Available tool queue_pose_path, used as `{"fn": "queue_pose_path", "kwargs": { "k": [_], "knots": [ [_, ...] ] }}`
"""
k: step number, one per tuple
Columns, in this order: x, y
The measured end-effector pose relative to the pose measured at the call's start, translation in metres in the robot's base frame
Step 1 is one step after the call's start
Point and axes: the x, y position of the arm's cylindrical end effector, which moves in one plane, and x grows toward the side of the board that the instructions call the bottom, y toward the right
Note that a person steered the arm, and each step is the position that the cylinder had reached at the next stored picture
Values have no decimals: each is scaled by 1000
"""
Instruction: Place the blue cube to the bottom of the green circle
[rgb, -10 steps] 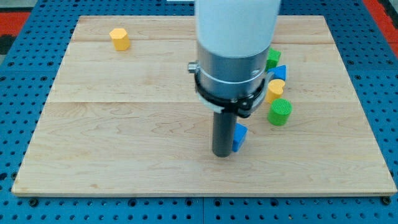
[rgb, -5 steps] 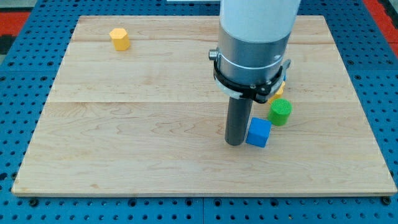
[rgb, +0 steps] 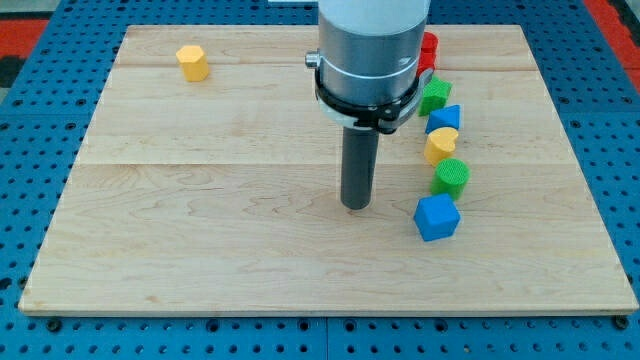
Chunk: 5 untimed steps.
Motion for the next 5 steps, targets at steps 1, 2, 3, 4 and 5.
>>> {"fn": "queue_pose_path", "kwargs": {
  "k": [1, 2, 3, 4, 5],
  "knots": [
    [18, 22],
    [24, 58],
    [24, 72],
    [24, 9],
    [12, -69]
  ]
}}
